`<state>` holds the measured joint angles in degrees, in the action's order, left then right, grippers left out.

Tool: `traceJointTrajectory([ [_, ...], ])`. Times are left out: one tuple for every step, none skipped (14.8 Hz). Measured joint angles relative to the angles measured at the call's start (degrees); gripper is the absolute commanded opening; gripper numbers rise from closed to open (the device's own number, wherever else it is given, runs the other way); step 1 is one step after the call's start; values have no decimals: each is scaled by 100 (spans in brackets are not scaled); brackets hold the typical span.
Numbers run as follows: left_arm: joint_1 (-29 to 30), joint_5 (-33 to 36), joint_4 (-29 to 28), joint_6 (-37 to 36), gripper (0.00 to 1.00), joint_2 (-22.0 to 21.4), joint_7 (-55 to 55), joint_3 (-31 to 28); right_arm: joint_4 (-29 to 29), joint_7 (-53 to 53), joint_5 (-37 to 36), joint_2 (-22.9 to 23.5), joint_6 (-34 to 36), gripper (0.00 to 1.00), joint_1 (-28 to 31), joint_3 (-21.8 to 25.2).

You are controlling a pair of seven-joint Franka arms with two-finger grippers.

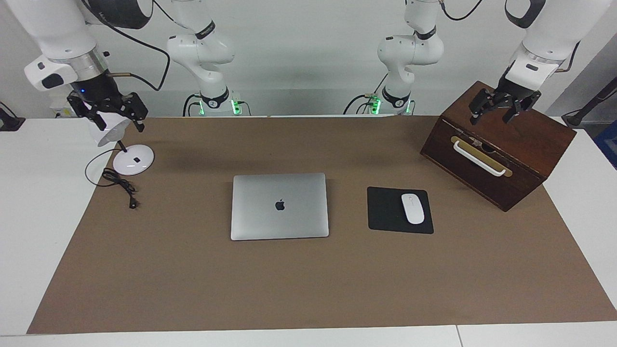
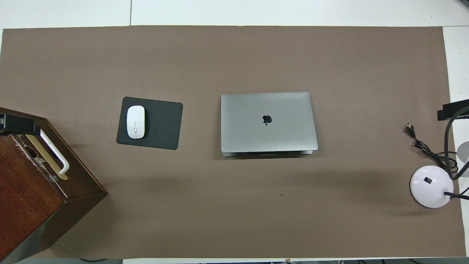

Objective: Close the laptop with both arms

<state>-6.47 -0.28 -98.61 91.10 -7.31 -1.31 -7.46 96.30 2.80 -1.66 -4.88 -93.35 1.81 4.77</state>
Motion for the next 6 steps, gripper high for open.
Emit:
traceJointTrajectory([
  [0, 0, 0, -5, 100, 0, 0, 4, 4, 0, 0, 0, 0, 100, 0, -2],
  [-1, 0, 0, -10, 100, 0, 0, 5, 6, 0, 0, 0, 0, 100, 0, -3],
  [-1, 0, 0, -16, 100, 0, 0, 5, 9, 0, 0, 0, 0, 100, 0, -4],
  [-1, 0, 0, -22, 100, 0, 0, 5, 11, 0, 0, 0, 0, 100, -1, -6],
  [0, 0, 0, -27, 100, 0, 0, 3, 13, 0, 0, 0, 0, 100, -1, -8],
  [0, 0, 0, -31, 100, 0, 0, 1, 14, 0, 0, 0, 0, 100, -1, -8],
])
